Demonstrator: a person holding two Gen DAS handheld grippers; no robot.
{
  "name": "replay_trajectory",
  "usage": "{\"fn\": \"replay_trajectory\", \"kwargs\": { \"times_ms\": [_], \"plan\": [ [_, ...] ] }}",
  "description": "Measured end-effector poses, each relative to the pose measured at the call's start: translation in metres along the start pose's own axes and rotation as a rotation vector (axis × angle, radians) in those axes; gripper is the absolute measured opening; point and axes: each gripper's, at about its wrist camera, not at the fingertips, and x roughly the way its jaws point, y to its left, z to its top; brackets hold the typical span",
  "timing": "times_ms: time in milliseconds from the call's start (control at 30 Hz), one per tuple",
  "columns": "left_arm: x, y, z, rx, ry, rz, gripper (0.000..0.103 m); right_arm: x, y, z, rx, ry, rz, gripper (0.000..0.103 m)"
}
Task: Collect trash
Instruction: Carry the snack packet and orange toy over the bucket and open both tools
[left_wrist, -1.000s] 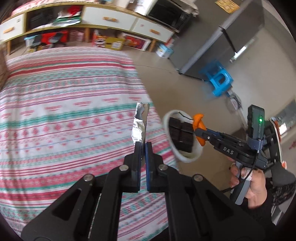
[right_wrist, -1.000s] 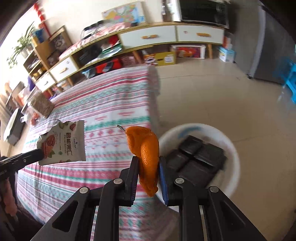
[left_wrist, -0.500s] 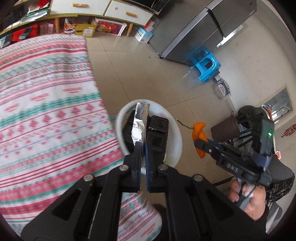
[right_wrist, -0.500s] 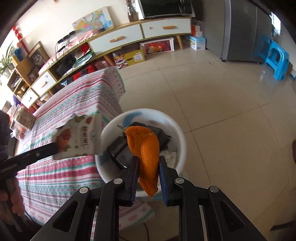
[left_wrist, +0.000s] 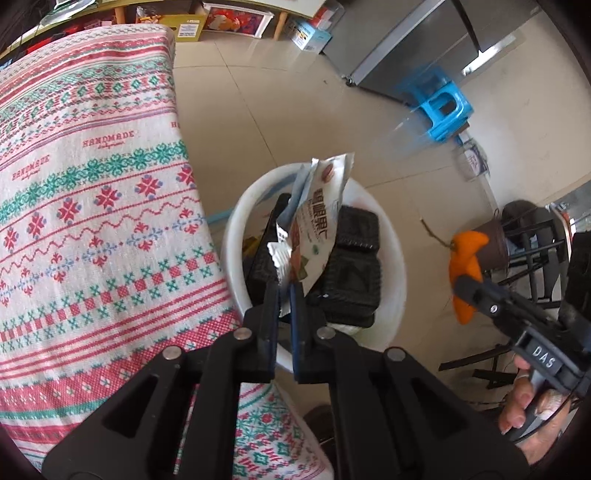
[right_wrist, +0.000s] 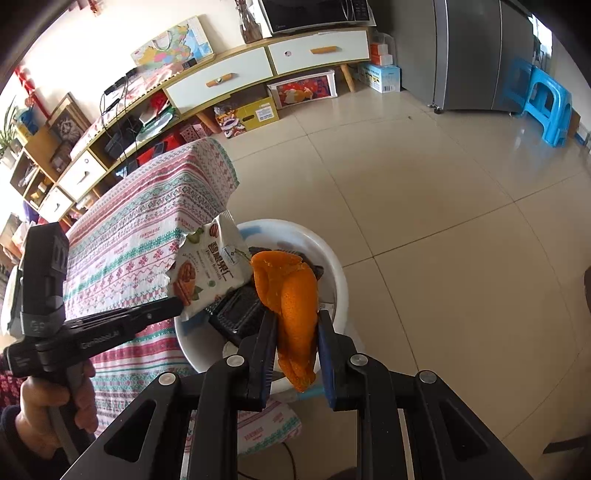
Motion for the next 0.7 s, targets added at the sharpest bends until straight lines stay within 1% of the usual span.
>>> {"fn": "replay_trajectory", "kwargs": {
  "times_ms": [33, 100, 167, 233, 300, 467, 500, 567, 700],
  "plan": [
    [0.000, 0.000, -0.001, 0.005, 0.010, 0.000, 0.006, 0.001, 0.001, 0.000, 0.001, 0.003, 0.001, 0.023],
    [-0.001, -0.002, -0.003, 0.018, 0.023, 0.000, 0.014, 0.001, 0.001, 0.001, 0.003, 0.007, 0.002, 0.023],
    [-0.003, -0.008, -0.006, 0.034, 0.016, 0.005, 0.039, 0.004, 0.003, 0.002, 0.004, 0.012, 0.003, 0.023],
    [-0.014, -0.010, -0.013, 0.051, -0.005, 0.006, 0.051, 0.006, 0.005, 0.003, 0.004, 0.016, 0.003, 0.024],
    [-0.020, -0.010, -0.015, 0.072, -0.014, 0.010, 0.054, 0.008, 0.009, 0.003, -0.001, 0.021, 0.002, 0.024],
    [-0.045, -0.003, -0.025, 0.126, -0.045, 0.055, 0.068, 0.013, 0.021, 0.005, -0.024, 0.032, 0.006, 0.025],
    [-0.050, 0.000, -0.027, 0.137, -0.052, 0.066, 0.070, 0.014, 0.025, 0.005, -0.029, 0.035, 0.007, 0.025],
    [-0.060, 0.007, -0.032, 0.160, -0.067, 0.100, 0.075, 0.017, 0.031, 0.007, -0.035, 0.039, 0.011, 0.025],
    [-0.078, 0.018, -0.039, 0.211, -0.086, 0.171, 0.080, 0.025, 0.045, 0.011, -0.044, 0.047, 0.016, 0.025]
  ]
}}
